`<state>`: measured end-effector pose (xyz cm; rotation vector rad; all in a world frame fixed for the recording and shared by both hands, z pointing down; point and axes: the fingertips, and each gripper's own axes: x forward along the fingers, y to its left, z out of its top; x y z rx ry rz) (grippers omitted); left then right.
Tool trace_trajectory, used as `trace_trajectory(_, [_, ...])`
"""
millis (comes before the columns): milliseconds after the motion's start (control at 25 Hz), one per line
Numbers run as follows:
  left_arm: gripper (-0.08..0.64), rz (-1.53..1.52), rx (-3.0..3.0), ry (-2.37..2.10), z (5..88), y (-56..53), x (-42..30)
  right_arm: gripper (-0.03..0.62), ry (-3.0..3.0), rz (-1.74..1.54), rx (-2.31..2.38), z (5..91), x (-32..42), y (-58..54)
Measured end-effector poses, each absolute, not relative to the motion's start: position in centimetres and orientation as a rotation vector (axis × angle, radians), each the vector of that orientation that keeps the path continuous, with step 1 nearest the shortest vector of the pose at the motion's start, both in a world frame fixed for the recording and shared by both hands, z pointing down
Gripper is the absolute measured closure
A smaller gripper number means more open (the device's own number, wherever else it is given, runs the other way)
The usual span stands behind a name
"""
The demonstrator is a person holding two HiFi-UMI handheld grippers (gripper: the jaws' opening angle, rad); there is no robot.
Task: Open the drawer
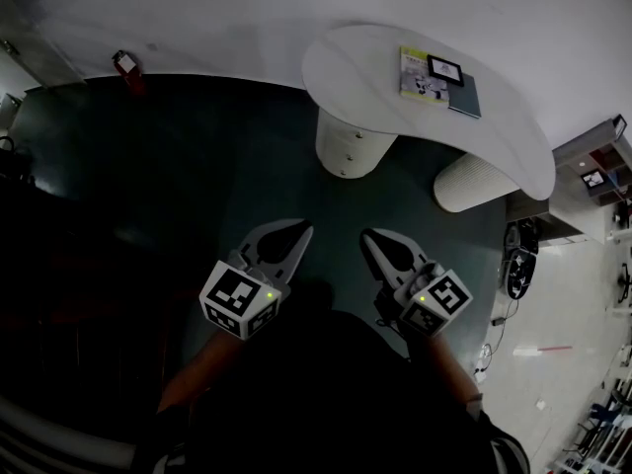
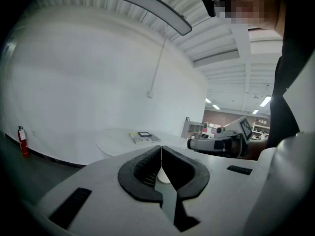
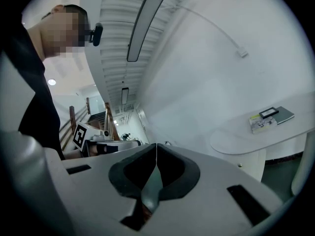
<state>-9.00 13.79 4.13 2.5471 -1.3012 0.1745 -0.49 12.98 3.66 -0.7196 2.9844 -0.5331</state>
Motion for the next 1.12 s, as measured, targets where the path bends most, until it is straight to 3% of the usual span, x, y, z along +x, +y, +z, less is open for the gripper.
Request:
trace_trajectory(600, [0.545, 0.235, 2.614, -1.074, 5.8, -3.9, -13.9, 0.575, 2.972, -0.553, -0.816, 3.3, -8.2, -4.8])
trace_trajectory(1120, [0.545, 0.243, 2.492, -1.192, 10.2, -9.8, -9.2, 0.575, 3.023, -0.663, -0.729, 8.4, -2.8, -10.3])
